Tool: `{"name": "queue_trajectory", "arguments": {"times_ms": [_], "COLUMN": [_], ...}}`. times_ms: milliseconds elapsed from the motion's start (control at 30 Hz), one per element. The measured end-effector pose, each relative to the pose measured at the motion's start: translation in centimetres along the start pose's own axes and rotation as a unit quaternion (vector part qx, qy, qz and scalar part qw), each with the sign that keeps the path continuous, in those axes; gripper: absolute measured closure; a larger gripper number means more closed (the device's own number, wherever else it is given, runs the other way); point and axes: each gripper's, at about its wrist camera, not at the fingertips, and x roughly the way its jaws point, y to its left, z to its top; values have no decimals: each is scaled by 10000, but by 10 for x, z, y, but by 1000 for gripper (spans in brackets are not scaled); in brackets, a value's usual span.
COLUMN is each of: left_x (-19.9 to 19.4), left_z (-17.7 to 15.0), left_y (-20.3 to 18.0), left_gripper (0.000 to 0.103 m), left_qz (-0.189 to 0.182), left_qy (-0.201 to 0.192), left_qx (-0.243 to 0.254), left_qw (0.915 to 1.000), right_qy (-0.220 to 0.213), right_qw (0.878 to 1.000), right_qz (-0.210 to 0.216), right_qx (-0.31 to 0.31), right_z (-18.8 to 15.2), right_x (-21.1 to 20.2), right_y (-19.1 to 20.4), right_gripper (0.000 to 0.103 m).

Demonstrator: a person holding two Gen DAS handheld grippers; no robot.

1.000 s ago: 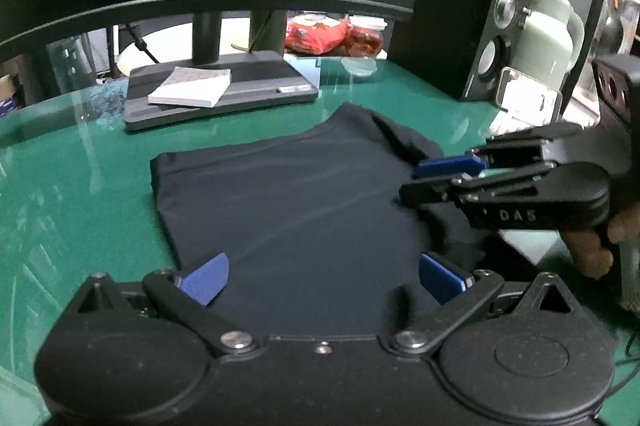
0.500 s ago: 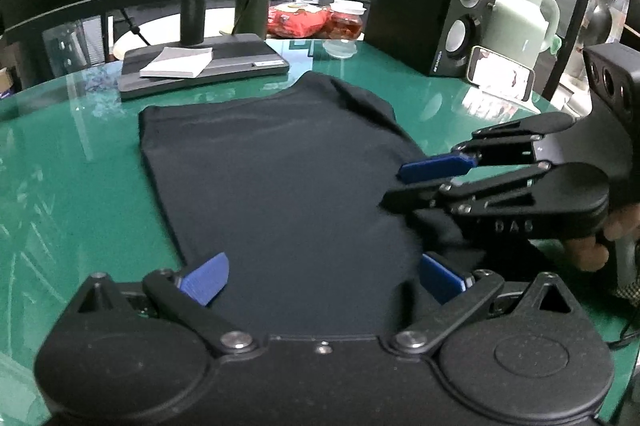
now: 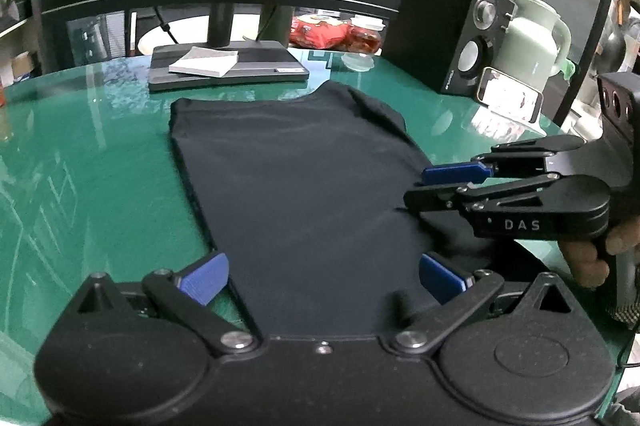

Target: Fold clothes

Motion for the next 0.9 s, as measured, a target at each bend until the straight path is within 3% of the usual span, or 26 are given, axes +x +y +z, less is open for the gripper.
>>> {"name": "queue_trajectory", "arguments": {"times_ms": [300, 500, 900], "left_x": [2, 4, 14], "left_z": [-8, -9, -4], "left_y": [-9, -11, -15], "left_gripper": [1, 1, 1], "left_qz": [140, 181, 191], "left_qy": [78, 75, 71], "left_qx": [242, 331, 439], "left_qw": [9996, 9993, 9988], "right_qy": [81, 75, 58], "right_qw": [9997, 9999, 9999], "right_qz": [25, 22, -14], "right_qx": [-212, -113, -82], "right_z": [1, 2, 2], "right_x": [11, 13, 16], "right_y": [11, 4, -7], "right_gripper": [71, 64, 64]}}
